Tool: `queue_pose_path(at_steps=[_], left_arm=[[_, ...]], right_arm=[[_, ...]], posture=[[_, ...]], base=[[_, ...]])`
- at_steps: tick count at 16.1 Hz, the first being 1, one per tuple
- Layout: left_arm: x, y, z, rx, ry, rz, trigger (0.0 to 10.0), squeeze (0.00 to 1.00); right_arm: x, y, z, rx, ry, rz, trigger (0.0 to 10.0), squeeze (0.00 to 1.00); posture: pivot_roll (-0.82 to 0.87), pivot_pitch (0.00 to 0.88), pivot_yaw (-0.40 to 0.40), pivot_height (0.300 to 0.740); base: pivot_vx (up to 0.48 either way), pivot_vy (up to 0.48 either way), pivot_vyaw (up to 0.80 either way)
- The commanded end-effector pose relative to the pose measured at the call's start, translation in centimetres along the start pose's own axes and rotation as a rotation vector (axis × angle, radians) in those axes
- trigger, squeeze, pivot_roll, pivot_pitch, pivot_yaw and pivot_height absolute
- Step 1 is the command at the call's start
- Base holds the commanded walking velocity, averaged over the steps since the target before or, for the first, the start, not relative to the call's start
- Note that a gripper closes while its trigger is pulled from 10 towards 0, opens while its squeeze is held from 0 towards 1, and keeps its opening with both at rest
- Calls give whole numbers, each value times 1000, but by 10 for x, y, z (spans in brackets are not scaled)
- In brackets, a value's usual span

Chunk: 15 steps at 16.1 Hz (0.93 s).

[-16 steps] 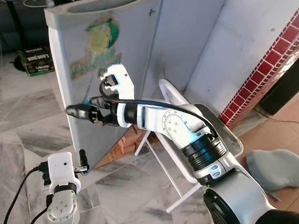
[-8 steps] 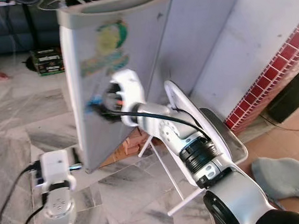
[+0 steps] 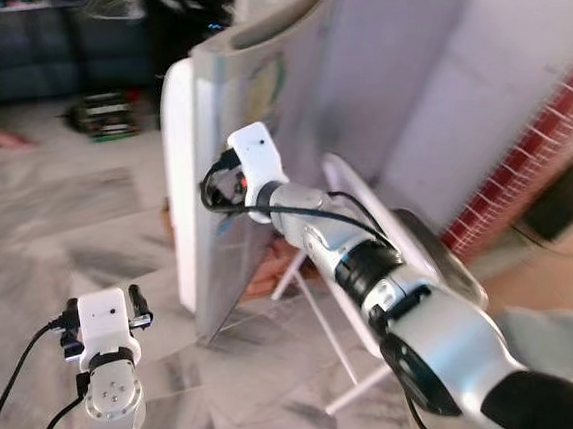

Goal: Restocking fridge

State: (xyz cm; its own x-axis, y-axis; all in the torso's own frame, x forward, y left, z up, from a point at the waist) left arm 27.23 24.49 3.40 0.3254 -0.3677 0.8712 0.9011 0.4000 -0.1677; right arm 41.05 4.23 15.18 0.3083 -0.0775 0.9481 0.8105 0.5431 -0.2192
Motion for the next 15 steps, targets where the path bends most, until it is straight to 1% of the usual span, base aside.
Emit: queue_pose_path(at_steps=[1,2,3,4,5,6,7,8,9,10,11,12,13,14,15], left_arm=[[-3,-1,0,13,6,16,10000,0],[-1,1,1,20,11,12,10000,0],[1,1,-1,9,5,4,10000,0],[3,1,-4,-7,12,-5,10000,0],[2,1,-4,-5,17,2,10000,0],[1,2,-3,1,23,11,10000,0],[1,1,-4,2,26,10,10000,0],[1,1,-5,-4,28,12,10000,0],[1,1,-7,-10,27,13,10000,0],[1,0,-7,-12,23,15,10000,0],[-2,-3,-8,-19,23,20,10000,0],[-4,-4,-9,-25,24,27,10000,0],[-6,-5,-9,-33,23,34,10000,0],[-6,-6,-10,-41,23,34,10000,0],[-6,-5,-11,-50,29,33,10000,0]], right_arm=[[38,-1,-11,-82,42,-135,10000,0],[43,0,-12,-81,81,-158,10000,0],[43,0,-13,-91,99,-164,10000,0],[40,1,-11,-104,110,-155,10000,0],[38,2,-6,-95,96,-159,10000,0],[42,2,-4,-98,-13,-188,10000,0],[42,2,-4,-101,-39,-194,10000,0],[33,3,-6,-67,-85,-137,10000,0],[21,3,-8,-22,-85,-71,10000,0],[17,2,-12,0,-58,-46,10000,0],[5,-1,-10,111,-94,1,10000,0],[-8,-6,-16,156,-126,54,10000,0],[-33,-15,-23,250,-215,161,10000,0],[-47,-22,-28,300,-269,222,10000,0],[-61,-30,-43,298,-357,278,10000,0]], posture=[[322,0,-181,740],[318,0,-174,740],[318,0,-173,740],[314,0,-167,740],[314,0,-167,740],[308,0,-168,740],[310,0,-169,740],[314,0,-175,740],[315,0,-177,740],[317,0,-179,740],[314,0,-180,740],[311,0,-179,740],[301,2,-173,740],[299,3,-171,740],[292,6,-162,740]], base=[[0,0,0],[0,0,0],[0,0,0],[0,0,0],[0,0,0],[0,0,0],[0,0,0],[0,0,0],[0,0,0],[0,0,0],[0,0,0],[0,0,0],[0,0,0],[0,0,0],[0,0,0]])
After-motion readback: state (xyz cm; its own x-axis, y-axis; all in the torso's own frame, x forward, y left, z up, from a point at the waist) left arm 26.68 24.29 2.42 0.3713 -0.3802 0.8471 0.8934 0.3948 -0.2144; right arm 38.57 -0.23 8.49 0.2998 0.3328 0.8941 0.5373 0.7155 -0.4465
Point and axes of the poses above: a point about 5 cm out from each wrist's last joint towards the gripper, its own y axis pointing out of the wrist towards the gripper, its own x axis along the axis of the wrist's last joint, z = x × y, the point moved 5 cm from there along y, pointing out of the wrist towards the gripper, and after that the axes turned 12 degrees about y, right-handed, at the moved point
